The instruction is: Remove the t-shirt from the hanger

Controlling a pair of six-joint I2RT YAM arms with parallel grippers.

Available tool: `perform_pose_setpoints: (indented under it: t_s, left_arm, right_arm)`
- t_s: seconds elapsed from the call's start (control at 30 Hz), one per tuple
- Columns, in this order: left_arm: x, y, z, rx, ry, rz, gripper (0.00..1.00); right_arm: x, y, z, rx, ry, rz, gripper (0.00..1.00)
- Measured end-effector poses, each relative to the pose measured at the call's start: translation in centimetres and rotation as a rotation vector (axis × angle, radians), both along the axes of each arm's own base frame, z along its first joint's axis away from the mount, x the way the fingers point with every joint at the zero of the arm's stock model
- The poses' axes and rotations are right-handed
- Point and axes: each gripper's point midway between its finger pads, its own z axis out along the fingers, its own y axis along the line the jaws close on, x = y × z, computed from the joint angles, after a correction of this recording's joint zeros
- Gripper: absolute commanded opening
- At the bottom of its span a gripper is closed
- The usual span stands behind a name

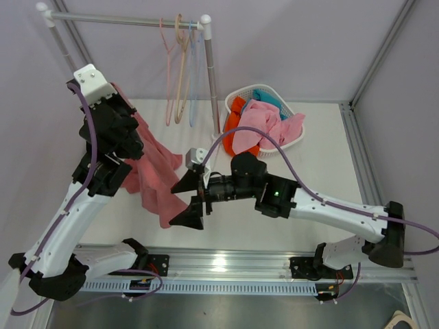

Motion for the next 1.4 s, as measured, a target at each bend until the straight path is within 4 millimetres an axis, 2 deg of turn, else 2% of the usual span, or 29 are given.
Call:
perform_pose_setpoints:
  t_s: [0.17, 0.2, 0.23, 0.3, 0.33, 0.4, 0.53, 0.63, 0.77, 0.83, 0.93, 1.03, 1.13, 1.2, 1.3, 1.4]
  left_arm:
    - [-0.5, -0.1, 0.0, -0.008, -0.011, -0.006, 0.01]
    - [-0.6, 0.0, -0.1, -0.008, -0.011, -0.007, 0.01]
    - [-0.8, 0.1, -0.2, -0.009, -0.012, -0.008, 0.01]
    - [-1.1, 0.3, -0.4, -0.012, -0.016, -0.009, 0.01]
    - [-1.3, 0.4, -0.4, -0.013, -0.021, -0.009, 0.01]
    - [-1.4, 0.5, 0.0, -0.016, -0.037, -0.006, 0.01]
    - [-0.8, 0.1, 0.6, -0.012, -0.059, -0.004, 0.01]
    - [0.4, -0.3, 0.4, -0.004, -0.061, 0.003, 0.01]
    - [3.8, 0.0, -0.5, 0.031, -0.014, 0.053, 0.01]
    - [5.8, 0.1, -0.9, 0.045, 0.011, 0.072, 0.01]
    - [8.1, 0.3, -1.0, 0.053, 0.04, 0.084, 0.01]
    - [9.5, 0.3, -0.2, 0.055, 0.061, 0.08, 0.01]
    - [9.7, -0.1, 0.7, 0.051, 0.092, 0.052, 0.01]
    - [9.4, -0.6, 0.8, 0.021, 0.097, 0.005, 0.01]
    - [7.1, -1.7, 0.0, -0.05, 0.112, -0.094, 0.01]
    - [2.5, -3.5, -2.3, -0.12, 0.139, -0.239, 0.01]
  right_arm:
    - [2.3, 3.1, -3.2, -0.031, -0.025, -0.068, 0.99]
    - [2.7, 3.4, -3.6, -0.036, -0.027, -0.081, 0.89]
    - [3.0, 3.8, -4.0, -0.038, -0.032, -0.089, 0.73]
    - [3.3, 4.5, -4.6, -0.046, -0.034, -0.095, 0.17]
    - [3.3, 4.9, -4.6, -0.049, -0.029, -0.092, 0.16]
    - [3.3, 5.6, -4.7, -0.056, -0.018, -0.094, 0.0]
    - [1.7, 5.6, -4.8, -0.07, -0.018, -0.086, 0.0]
    - [-0.3, 3.8, -5.6, -0.098, -0.011, -0.088, 0.0]
    - [-4.1, 0.3, -6.8, -0.133, 0.014, -0.092, 0.0]
    - [-5.9, -1.4, -8.1, -0.163, 0.033, -0.089, 0.0]
    - [-7.1, -2.9, -10.5, -0.204, 0.067, -0.116, 0.0]
    - [-5.8, -3.4, -13.2, -0.233, 0.109, -0.205, 0.0]
    - [-4.2, -3.3, -15.3, -0.261, 0.13, -0.276, 0.0]
    - [-2.4, -2.8, -16.0, -0.281, 0.14, -0.317, 0.0]
    - [1.6, -1.6, -16.2, -0.315, 0.158, -0.376, 0.0]
    - [6.1, -0.2, -14.7, -0.31, 0.168, -0.434, 0.0]
